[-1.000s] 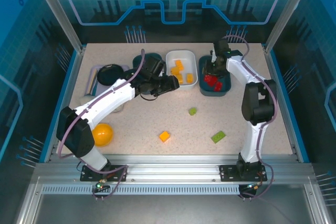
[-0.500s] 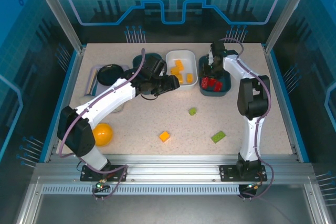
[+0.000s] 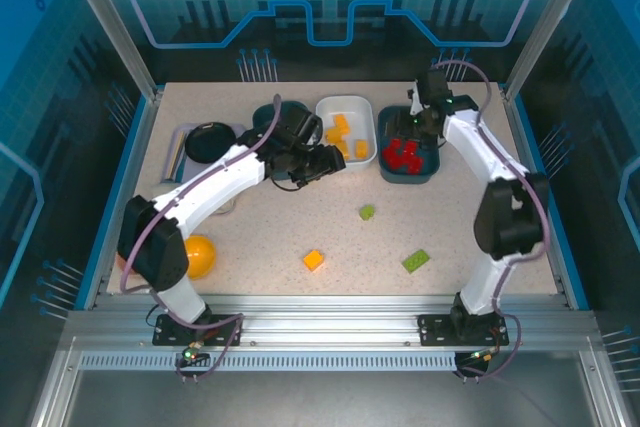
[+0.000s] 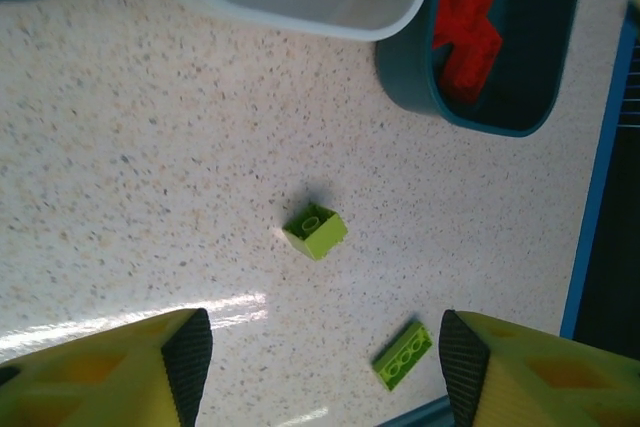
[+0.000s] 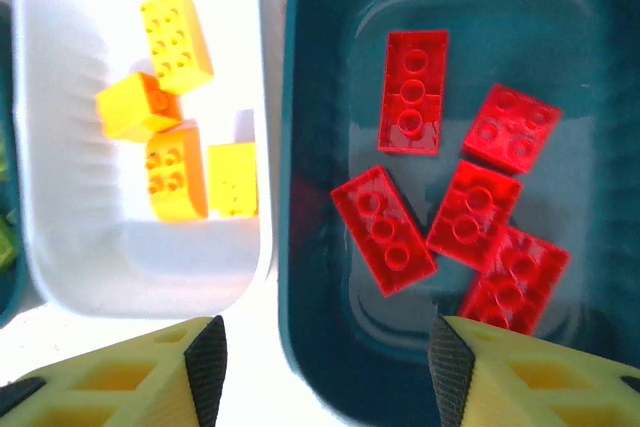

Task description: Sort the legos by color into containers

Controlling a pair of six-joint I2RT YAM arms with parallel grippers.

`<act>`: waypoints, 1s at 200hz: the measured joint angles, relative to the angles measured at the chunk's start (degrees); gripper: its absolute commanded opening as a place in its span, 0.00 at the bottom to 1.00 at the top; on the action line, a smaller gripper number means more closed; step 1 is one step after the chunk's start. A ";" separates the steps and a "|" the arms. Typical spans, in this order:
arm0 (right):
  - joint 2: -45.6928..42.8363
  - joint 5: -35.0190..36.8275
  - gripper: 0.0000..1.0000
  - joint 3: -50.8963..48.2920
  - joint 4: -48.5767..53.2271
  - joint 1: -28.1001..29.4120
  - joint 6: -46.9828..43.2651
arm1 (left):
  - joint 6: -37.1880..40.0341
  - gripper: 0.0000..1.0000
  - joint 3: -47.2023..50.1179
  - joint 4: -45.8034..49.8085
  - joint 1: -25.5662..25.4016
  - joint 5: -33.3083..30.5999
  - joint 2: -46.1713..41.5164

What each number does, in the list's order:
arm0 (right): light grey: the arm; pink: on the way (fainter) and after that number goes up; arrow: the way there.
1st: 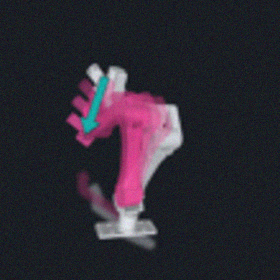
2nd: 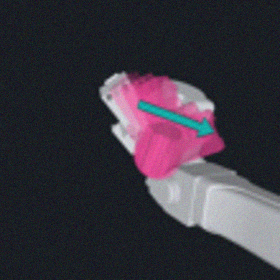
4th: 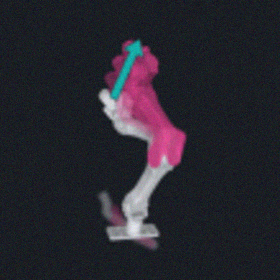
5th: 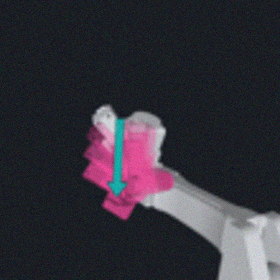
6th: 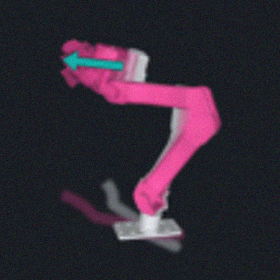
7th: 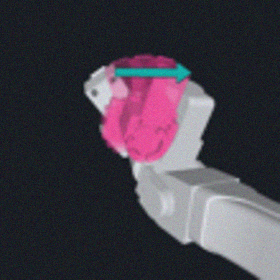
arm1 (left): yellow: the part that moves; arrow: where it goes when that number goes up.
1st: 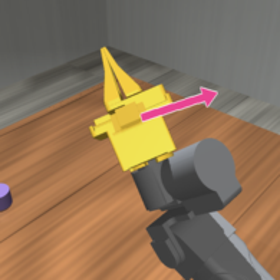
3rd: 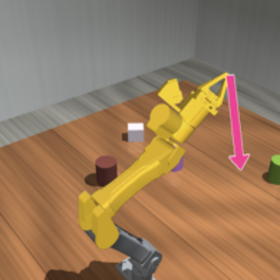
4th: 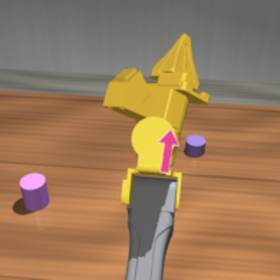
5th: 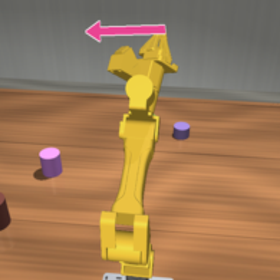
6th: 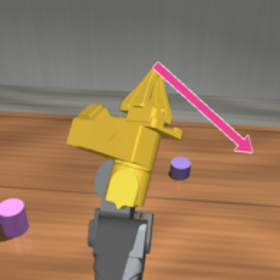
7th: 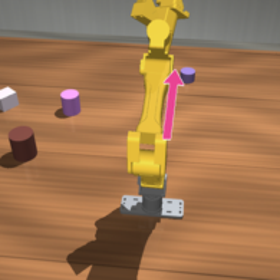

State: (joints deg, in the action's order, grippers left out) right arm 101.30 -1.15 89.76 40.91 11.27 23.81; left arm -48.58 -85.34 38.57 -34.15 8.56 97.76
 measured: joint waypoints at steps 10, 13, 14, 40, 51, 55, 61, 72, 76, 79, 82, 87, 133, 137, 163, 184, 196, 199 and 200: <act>-5.07 0.98 0.59 -4.28 -1.55 1.60 0.55 | -1.57 0.67 -1.27 0.90 -0.13 1.07 2.43; -6.64 1.36 0.60 -5.57 -1.79 2.25 0.74 | -2.08 0.67 -1.60 1.16 -0.20 1.36 3.26; -7.02 1.44 0.60 -5.90 -1.88 2.43 0.79 | -2.21 0.67 -1.68 1.22 -0.22 1.42 3.43; -18.47 2.80 0.64 -17.38 -3.89 8.98 2.21 | -6.45 0.69 -3.93 3.67 -1.18 4.00 10.25; -22.21 3.06 0.65 -21.66 -4.20 11.32 2.73 | -8.50 0.70 -4.68 4.48 -1.70 5.09 12.72; -23.63 3.23 0.65 -23.30 -4.20 12.09 3.02 | -9.11 0.70 -4.98 4.76 -1.92 5.40 13.62; -25.51 3.34 0.66 -25.40 -4.17 12.87 3.37 | -10.05 0.71 -5.40 5.09 -2.19 5.92 14.73; -29.00 3.45 0.67 -29.27 -4.09 14.01 3.72 | -11.96 0.73 -6.49 5.46 -2.75 6.80 16.65; -30.29 3.50 0.67 -30.62 -4.02 14.34 3.85 | -12.74 0.73 -6.95 5.64 -2.93 6.95 17.20; -31.21 3.52 0.67 -31.45 -3.80 14.49 4.00 | -13.09 0.73 -7.30 5.79 -3.08 7.21 17.66; -32.02 3.56 0.67 -32.24 -3.74 14.64 4.11 | -13.57 0.73 -7.65 5.99 -3.19 7.39 18.03; -33.51 3.56 0.67 -33.44 -3.45 14.82 4.33 | -14.45 0.74 -8.44 6.23 -3.41 7.78 18.78; -42.45 3.74 0.67 -37.51 0.04 15.10 4.72 | -21.42 0.77 -17.46 8.00 -5.20 9.62 26.73; -42.75 3.74 0.67 -37.51 0.22 15.10 4.72 | -21.94 0.77 -17.97 8.15 -5.31 9.73 27.23; -44.04 3.76 0.67 -37.55 1.27 15.10 4.70 | -25.05 0.76 -20.50 9.42 -5.77 9.94 30.95; -44.35 3.74 0.67 -37.66 1.81 15.10 4.72 | -26.60 0.75 -22.99 10.43 -5.92 10.10 34.12; -44.41 3.74 0.67 -37.70 1.99 15.10 4.72 | -27.39 0.72 -23.50 10.69 -5.99 10.38 35.17; -44.41 3.74 0.67 -37.75 2.01 15.10 4.72 | -27.65 0.71 -23.56 10.73 -6.03 10.47 35.43; -44.41 3.74 0.67 -37.77 2.01 15.10 4.72 | -27.76 0.71 -23.58 10.73 -6.05 10.49 35.47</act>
State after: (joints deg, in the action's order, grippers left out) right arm 56.88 2.59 51.99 42.92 26.37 28.53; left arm -76.34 -108.92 49.30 -40.21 19.05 133.23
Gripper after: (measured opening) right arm 0.674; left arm 0.740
